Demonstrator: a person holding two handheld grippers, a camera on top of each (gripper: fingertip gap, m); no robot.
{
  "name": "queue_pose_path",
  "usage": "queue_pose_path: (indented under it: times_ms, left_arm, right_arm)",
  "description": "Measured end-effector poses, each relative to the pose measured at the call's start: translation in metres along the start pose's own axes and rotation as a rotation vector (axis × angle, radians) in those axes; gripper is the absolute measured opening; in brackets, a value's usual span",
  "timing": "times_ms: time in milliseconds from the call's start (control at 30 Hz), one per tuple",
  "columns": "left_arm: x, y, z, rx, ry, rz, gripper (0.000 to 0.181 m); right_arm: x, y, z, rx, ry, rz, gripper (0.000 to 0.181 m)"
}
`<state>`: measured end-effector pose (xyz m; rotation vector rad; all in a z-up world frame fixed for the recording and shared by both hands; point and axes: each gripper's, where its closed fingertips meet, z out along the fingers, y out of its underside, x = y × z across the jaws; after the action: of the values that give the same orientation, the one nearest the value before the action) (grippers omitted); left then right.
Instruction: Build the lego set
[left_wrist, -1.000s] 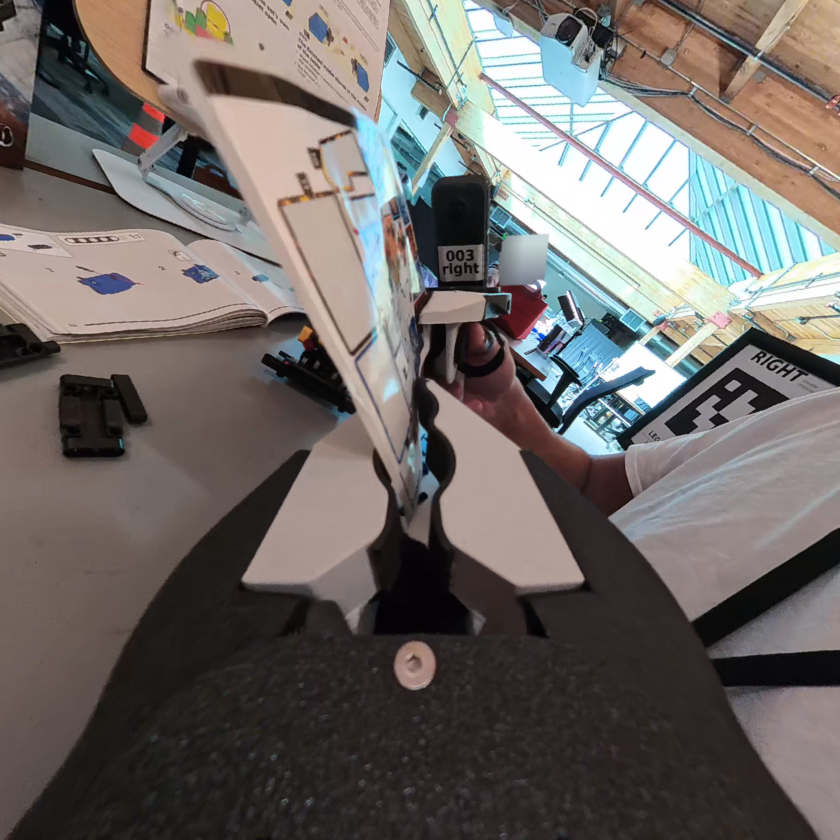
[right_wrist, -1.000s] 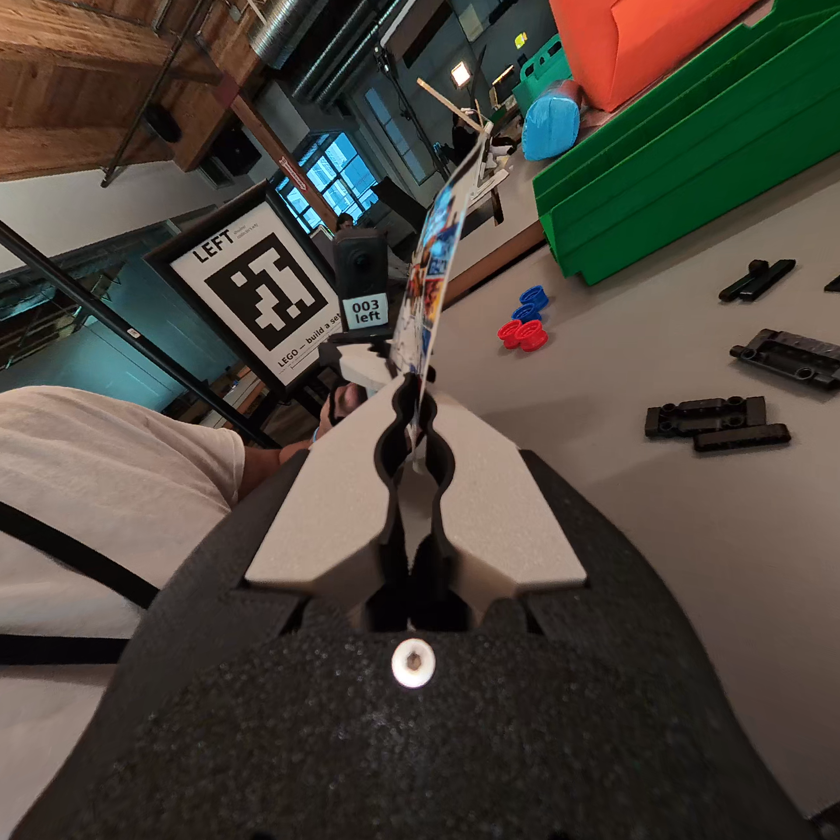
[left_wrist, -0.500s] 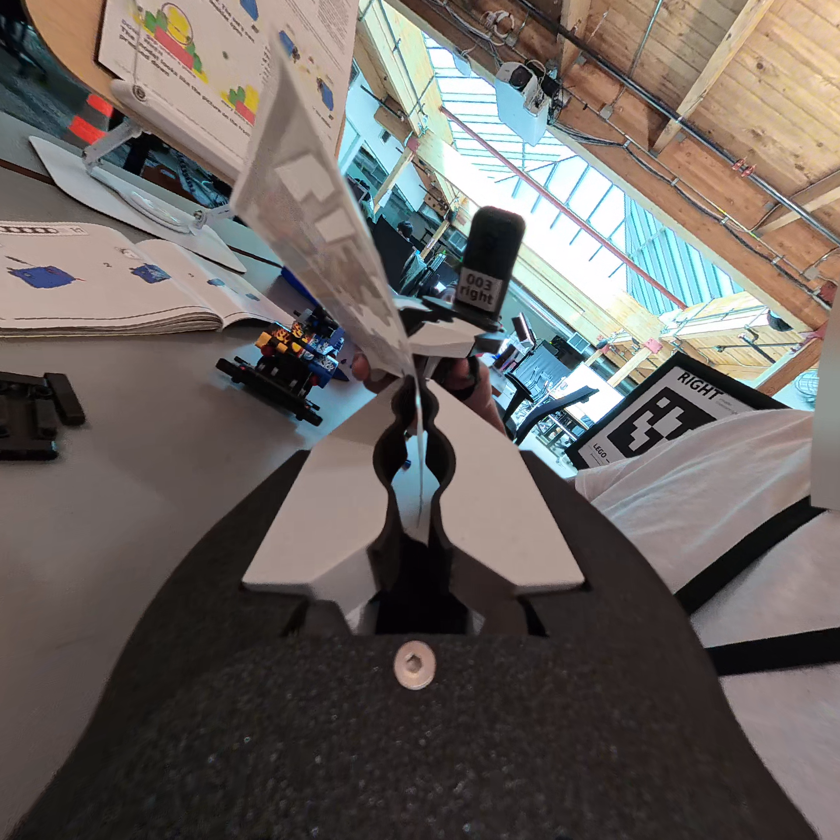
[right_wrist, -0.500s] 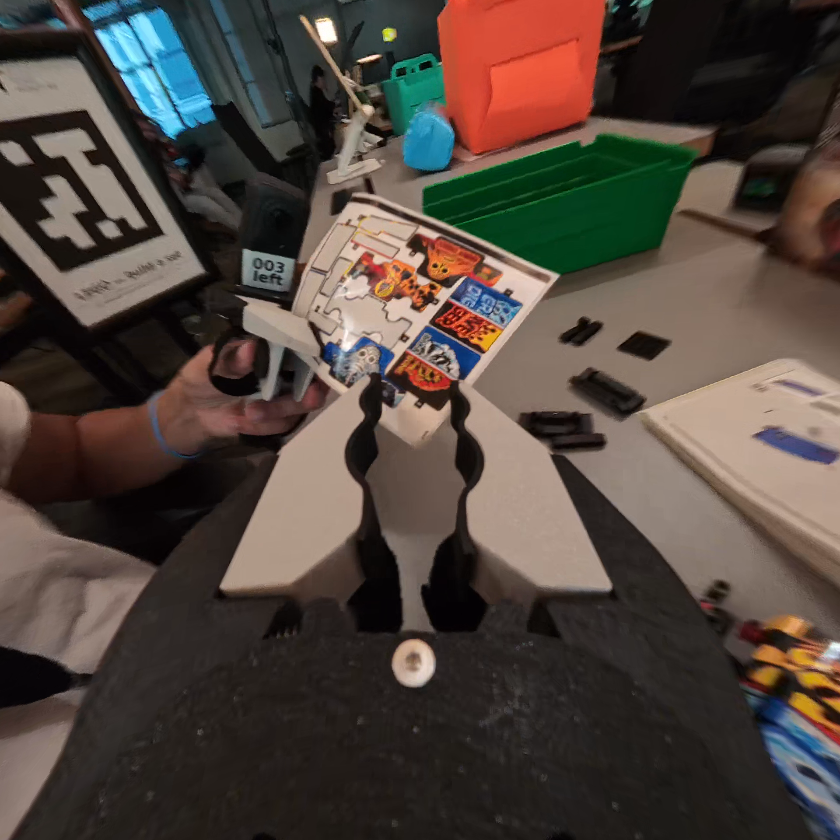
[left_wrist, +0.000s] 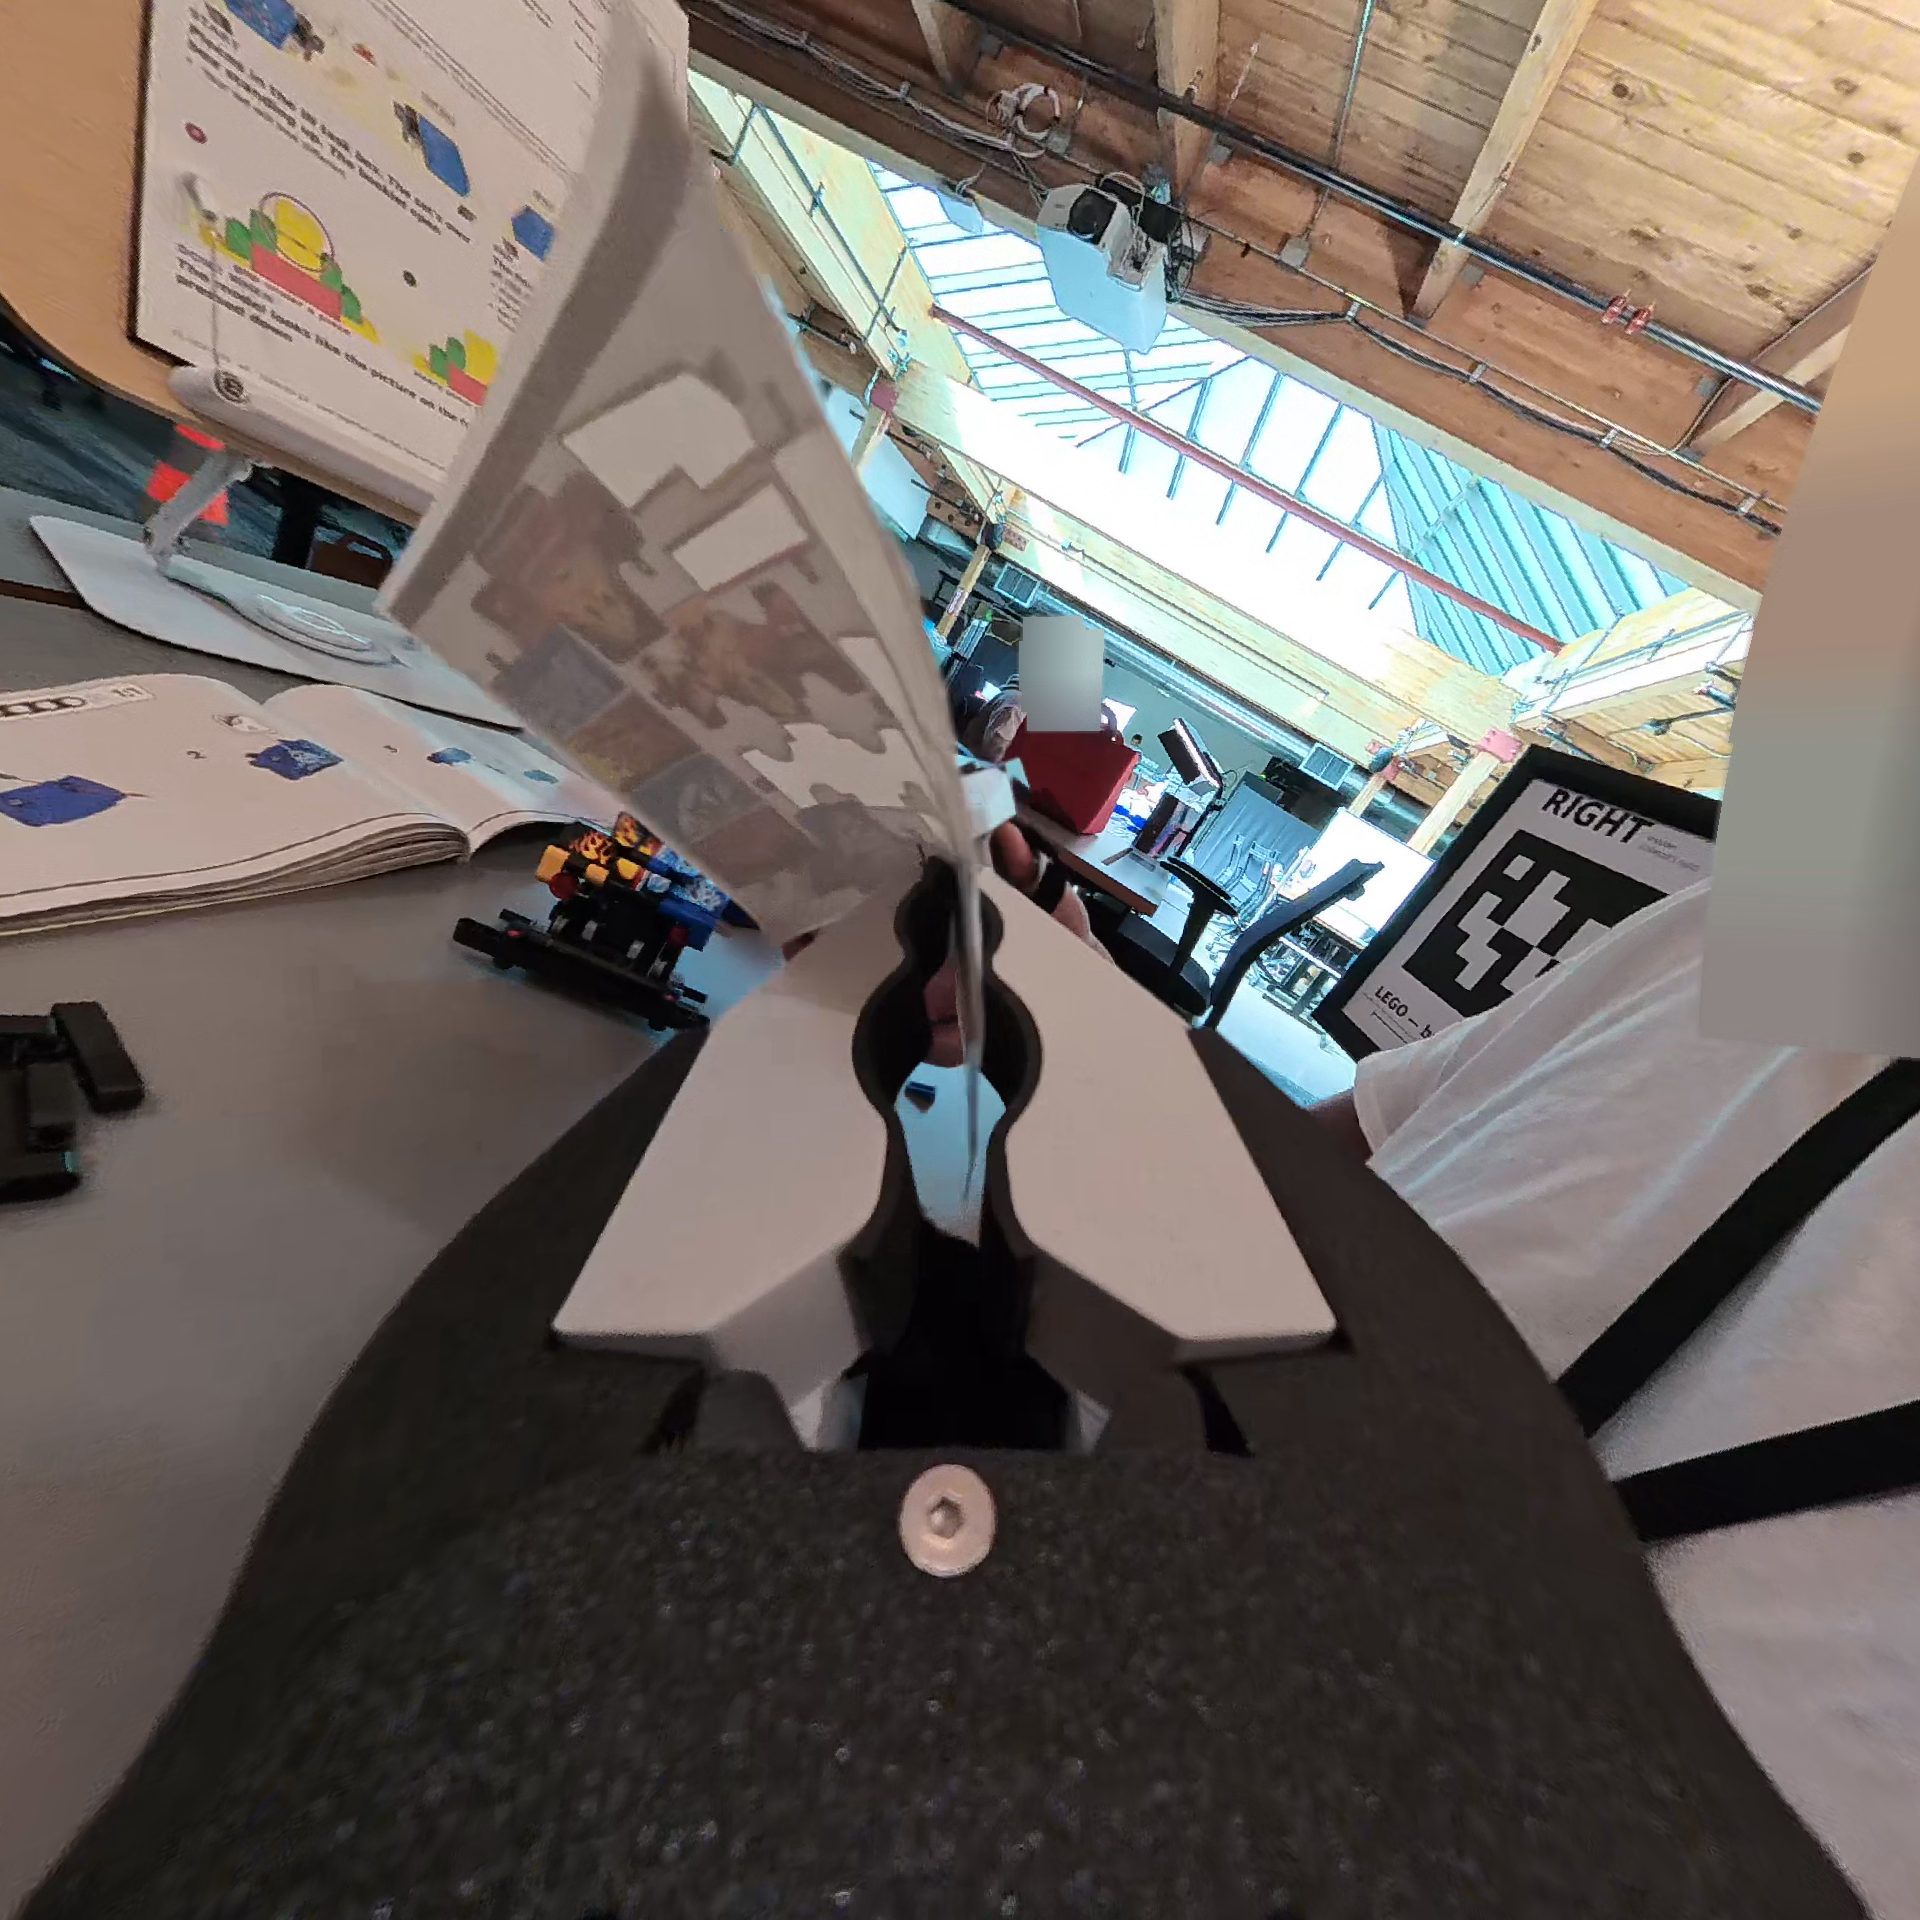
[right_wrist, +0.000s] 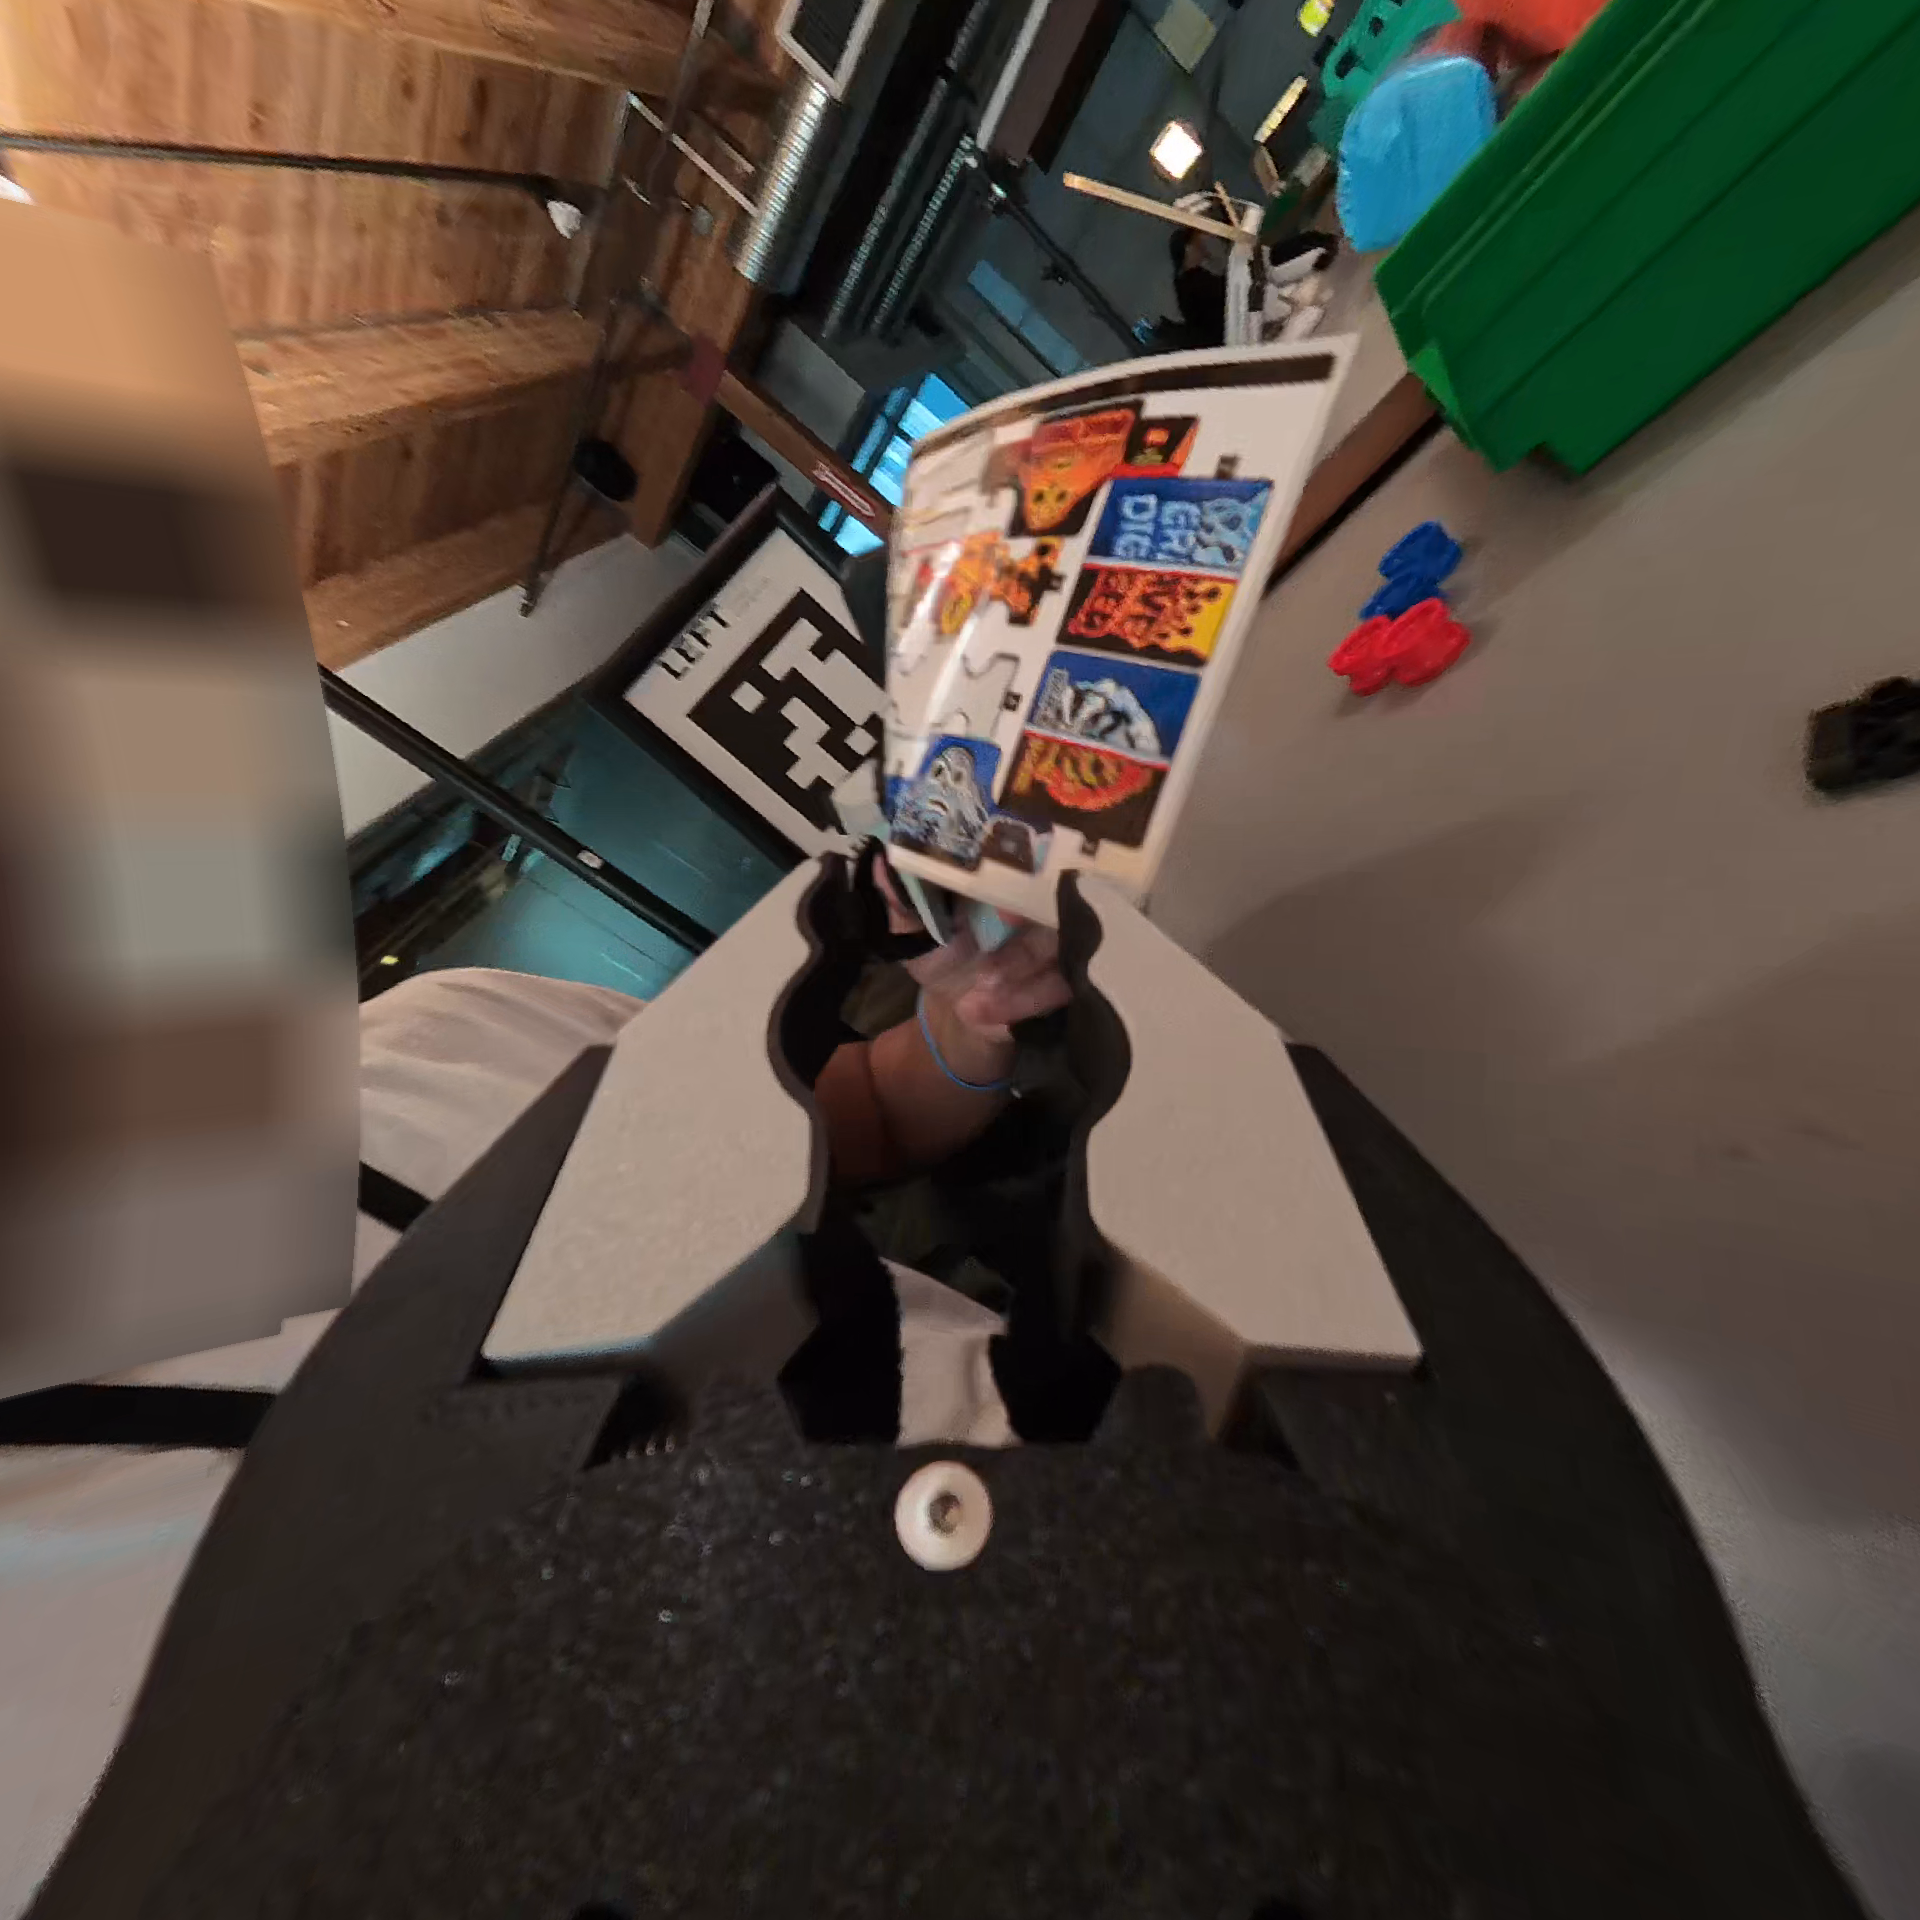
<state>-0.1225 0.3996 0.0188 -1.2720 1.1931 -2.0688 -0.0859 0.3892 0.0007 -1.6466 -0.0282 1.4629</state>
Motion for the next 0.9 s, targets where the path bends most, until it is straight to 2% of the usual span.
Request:
queue_pose_path:
  times_ms: [133, 200, 267, 300, 333, 367, 533, 800, 900]
  left_arm:
    - [0.002, 0.001, -0.003, -0.003, 0.005, 0.01, 0.0]
    - [0.002, 0.008, 0.001, -0.024, 0.001, 0.004, 0.0]
    - [0.001, 0.013, 0.004, -0.033, -0.006, -0.001, 0.0]
    - [0.002, 0.016, 0.006, -0.047, -0.003, -0.005, 0.0]
    - [0.002, 0.019, 0.008, -0.056, -0.008, -0.005, 0.0]
    - [0.003, 0.02, 0.009, -0.058, -0.011, -0.004, 0.0]
    - [0.007, 0.022, 0.012, -0.047, 0.003, -0.03, 0.0]
    - [0.007, 0.019, 0.012, -0.03, -0.001, -0.043, 0.004]
    - [0.006, 0.02, 0.012, -0.031, -0.007, -0.04, 0.0]
  right_arm:
    - [0.018, -0.006, -0.012, 0.036, 0.096, -0.033, 0.051]
    - [0.008, 0.0, -0.008, 0.009, 0.023, -0.014, 0.049]
    - [-0.011, 0.003, -0.004, -0.006, -0.091, -0.002, 0.026]
    - [-0.011, 0.005, -0.003, -0.017, -0.081, -0.016, 0.023]
    - [-0.01, 0.006, -0.004, -0.019, -0.072, -0.038, 0.007]
    - [-0.01, 0.006, -0.005, -0.008, -0.065, -0.052, 0.0]
    - [-0.002, 0.001, -0.014, 0.037, -0.065, -0.011, 0.0]
    - [-0.007, -0.002, -0.013, 0.065, -0.061, -0.039, 0.0]
    - [-0.008, -0.001, -0.011, 0.061, -0.059, -0.042, 0.0]
